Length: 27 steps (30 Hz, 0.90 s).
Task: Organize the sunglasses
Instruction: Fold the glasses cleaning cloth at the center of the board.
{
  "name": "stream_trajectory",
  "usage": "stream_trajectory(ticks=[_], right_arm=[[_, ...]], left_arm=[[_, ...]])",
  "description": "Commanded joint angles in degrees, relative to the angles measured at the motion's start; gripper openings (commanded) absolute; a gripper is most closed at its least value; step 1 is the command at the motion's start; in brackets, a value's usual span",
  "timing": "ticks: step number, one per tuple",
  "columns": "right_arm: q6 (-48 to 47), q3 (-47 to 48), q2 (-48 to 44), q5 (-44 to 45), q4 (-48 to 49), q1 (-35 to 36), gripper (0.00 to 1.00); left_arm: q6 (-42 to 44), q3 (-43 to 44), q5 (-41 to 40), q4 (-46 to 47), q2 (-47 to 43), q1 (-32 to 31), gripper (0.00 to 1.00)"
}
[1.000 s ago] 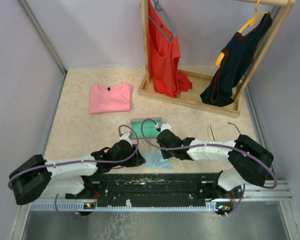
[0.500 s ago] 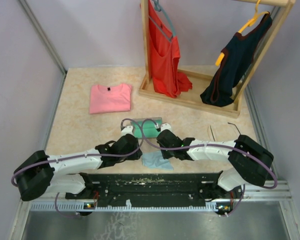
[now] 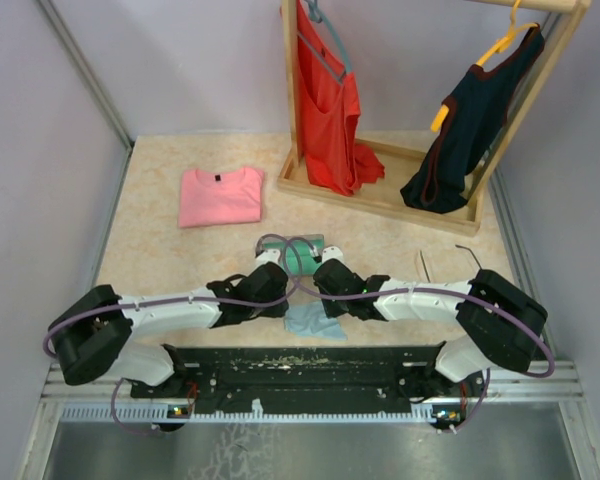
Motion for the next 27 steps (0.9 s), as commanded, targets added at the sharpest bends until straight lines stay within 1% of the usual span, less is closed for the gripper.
stream_trajectory(ticks=[1, 5, 15, 18, 24, 27], right_arm=[[0.60, 0.64, -1.05, 0.76, 1.83, 0.18, 0.00], [0.68, 0.24, -1.03, 0.69, 2.30, 0.18, 0.00], [0.79, -0.49, -1.55, 0.56, 2.45, 0.18, 0.00], [0.81, -0.60, -1.74, 0.50, 2.53, 0.18, 0.00], [0.67, -0.78, -2.06, 0.32, 2.71, 0.18, 0.00], [0.61, -0.78, -2.01, 0.14, 2.85, 0.18, 0.00]], left_arm=[[1.02, 2.35, -0.51, -2.65, 0.25, -1.23, 0.34], [0.46, 4.04, -3.17, -6.07, 1.64, -2.34, 0.35], [-0.20, 7.54, -5.64, -9.62, 7.06, -4.88, 0.39], [-0.46, 8.74, -6.65, -11.17, 8.55, -6.01, 0.39], [-3.47, 10.86, -11.00, -17.63, 11.12, -9.01, 0.39], [-4.11, 11.03, -11.71, -18.70, 12.34, -9.59, 0.39]])
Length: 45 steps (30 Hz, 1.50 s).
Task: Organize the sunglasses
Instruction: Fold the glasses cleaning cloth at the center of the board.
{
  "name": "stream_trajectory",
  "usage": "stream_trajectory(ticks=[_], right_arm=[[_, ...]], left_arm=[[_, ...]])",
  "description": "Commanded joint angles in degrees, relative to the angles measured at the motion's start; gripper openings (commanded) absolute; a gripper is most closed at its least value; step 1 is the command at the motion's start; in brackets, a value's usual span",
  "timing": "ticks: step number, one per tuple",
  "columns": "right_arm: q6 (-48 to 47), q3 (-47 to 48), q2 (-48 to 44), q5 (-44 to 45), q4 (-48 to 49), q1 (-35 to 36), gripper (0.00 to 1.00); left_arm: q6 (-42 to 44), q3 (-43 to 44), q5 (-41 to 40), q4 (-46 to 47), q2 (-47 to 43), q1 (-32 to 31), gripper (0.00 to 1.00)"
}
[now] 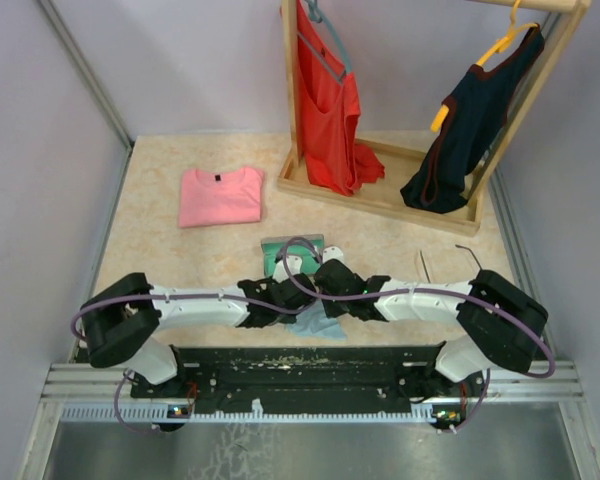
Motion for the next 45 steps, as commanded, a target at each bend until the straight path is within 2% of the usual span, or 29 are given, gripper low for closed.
stream_trajectory(ticks=[1, 14, 19, 26, 35, 45], right_arm=[[0.38, -0.33, -1.73, 0.11, 2.13, 0.18, 0.00], [0.16, 0.09, -1.62, 0.17, 1.81, 0.17, 0.00], [-0.05, 0.27, -1.48, -0.16, 2.12, 0.23, 0.00], [-0.08, 0.12, -0.96, -0.66, 2.97, 0.18, 0.00], [-0.05, 0.56, -1.38, -0.63, 2.60, 0.21, 0.00], [-2.49, 1.06, -7.03, 1.78, 0.98, 0.20, 0.00]], left_arm=[[-2.02, 0.42, -1.64, -6.72, 2.96, -1.43, 0.38], [-4.06, -0.06, -0.92, -7.96, 5.51, -3.05, 0.36], [-5.88, -1.99, 0.90, -6.21, 6.07, -3.65, 0.30], [-6.91, -3.20, 0.36, -5.06, 5.43, -4.04, 0.16], [-4.16, -3.50, -1.08, -1.00, 1.37, -3.97, 0.00], [1.62, -6.16, -1.46, 7.31, -10.88, -3.89, 0.00]])
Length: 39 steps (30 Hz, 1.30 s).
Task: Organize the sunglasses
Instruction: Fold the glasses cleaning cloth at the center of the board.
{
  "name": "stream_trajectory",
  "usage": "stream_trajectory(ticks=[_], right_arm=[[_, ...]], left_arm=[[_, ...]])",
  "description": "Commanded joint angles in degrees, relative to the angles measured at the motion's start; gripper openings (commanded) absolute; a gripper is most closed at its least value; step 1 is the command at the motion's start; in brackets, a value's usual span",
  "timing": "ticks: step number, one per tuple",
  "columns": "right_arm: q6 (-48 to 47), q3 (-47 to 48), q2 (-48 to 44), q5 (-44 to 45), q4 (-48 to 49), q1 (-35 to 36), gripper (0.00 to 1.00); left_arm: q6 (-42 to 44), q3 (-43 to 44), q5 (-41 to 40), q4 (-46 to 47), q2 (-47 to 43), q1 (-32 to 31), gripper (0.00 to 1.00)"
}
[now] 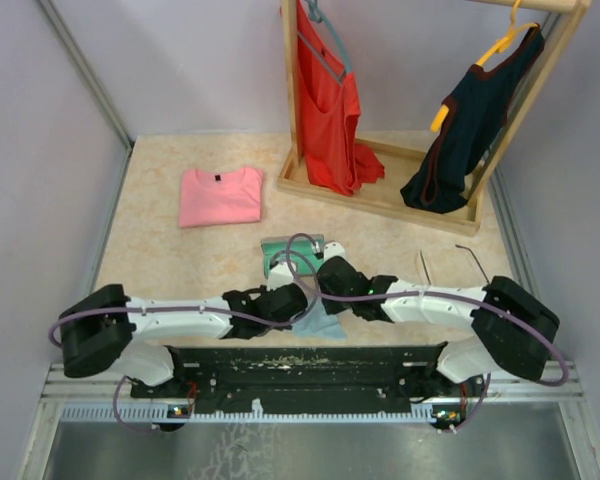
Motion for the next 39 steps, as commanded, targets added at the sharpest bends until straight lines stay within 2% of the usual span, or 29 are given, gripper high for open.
stream_trajectory(ticks=[1, 14, 22, 30, 39], right_arm=[[-2.16, 1.14, -4.99, 2.41, 0.14, 0.19, 0.00], [-3.03, 3.38, -12.11, 2.45, -7.63, 0.67, 0.00], [-1.86, 3.50, -18.39, 1.66, -11.67, 1.73, 0.00], [-1.40, 7.23, -20.34, 0.91, -16.42, 4.38, 0.00], [1.14, 10.23, -21.79, 0.55, -19.51, 7.80, 0.00]], left_arm=[[3.47, -1.45, 1.11, 4.82, -6.69, -0.32, 0.00], [8.10, 1.06, 0.16, 3.35, -12.07, -0.32, 0.00], [10.00, 0.67, 3.38, 3.09, -16.87, -0.36, 0.00], [13.51, 2.81, 7.16, 1.11, -20.75, -0.63, 0.00], [11.03, 5.03, 2.52, -5.32, -22.67, -3.79, 0.00]])
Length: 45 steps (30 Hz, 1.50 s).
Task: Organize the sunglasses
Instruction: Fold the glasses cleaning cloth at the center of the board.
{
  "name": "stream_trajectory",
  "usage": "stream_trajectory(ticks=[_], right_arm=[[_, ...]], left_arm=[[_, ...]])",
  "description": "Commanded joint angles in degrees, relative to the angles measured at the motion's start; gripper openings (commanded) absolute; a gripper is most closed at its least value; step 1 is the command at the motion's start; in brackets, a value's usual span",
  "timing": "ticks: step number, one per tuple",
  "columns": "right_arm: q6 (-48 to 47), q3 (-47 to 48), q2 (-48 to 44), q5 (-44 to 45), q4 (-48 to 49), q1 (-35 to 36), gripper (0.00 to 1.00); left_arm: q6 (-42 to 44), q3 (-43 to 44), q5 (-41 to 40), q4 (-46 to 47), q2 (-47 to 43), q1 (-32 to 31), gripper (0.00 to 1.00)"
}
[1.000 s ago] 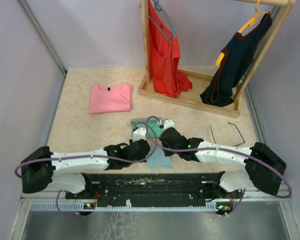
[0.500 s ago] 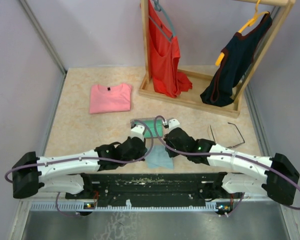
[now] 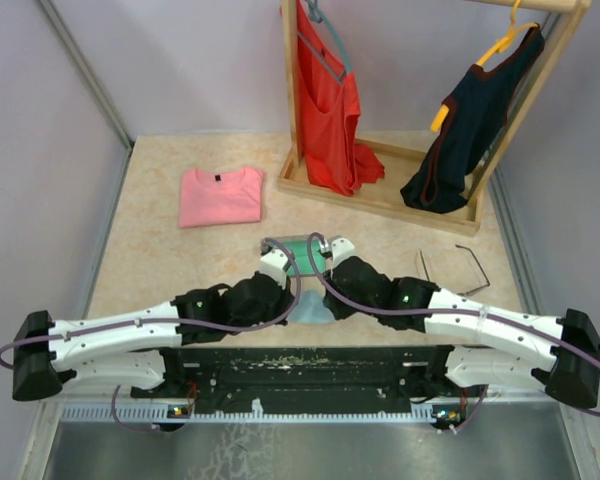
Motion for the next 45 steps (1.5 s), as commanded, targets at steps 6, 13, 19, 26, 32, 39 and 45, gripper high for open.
stream_trajectory(ticks=[6, 13, 19, 26, 32, 39, 45], right_arm=[[4.03, 3.99, -2.26, -1.83, -2.91, 2.67, 0.00], [5.22, 2.89, 0.26, 4.09, -3.21, 2.68, 0.00], [2.84, 0.14, 5.97, 7.72, 5.43, -1.10, 0.00], [-1.75, -3.55, 10.55, 1.50, 16.32, -8.99, 0.00], [-5.03, -3.05, 16.44, 3.27, 18.52, -9.93, 0.00], [-7.22, -6.43, 16.73, 3.68, 24.48, -10.01, 0.00], [-6.40, -9.70, 14.26, 2.71, 27.09, -9.95, 0.00]], left_arm=[[-4.38, 1.73, -3.61, -6.41, -0.56, -3.43, 0.00], [-2.98, -2.59, -8.68, 1.45, 1.20, -3.18, 0.00], [2.24, -3.01, -8.20, 9.40, 7.53, 1.81, 0.00], [9.07, -5.22, -0.67, 20.00, 12.71, 10.92, 0.00], [12.33, -7.10, 4.01, 26.30, 15.57, 14.44, 0.00], [13.25, -10.35, 6.68, 29.86, 14.83, 15.01, 0.00], [13.59, -14.91, 9.42, 32.90, 12.69, 15.10, 0.00]])
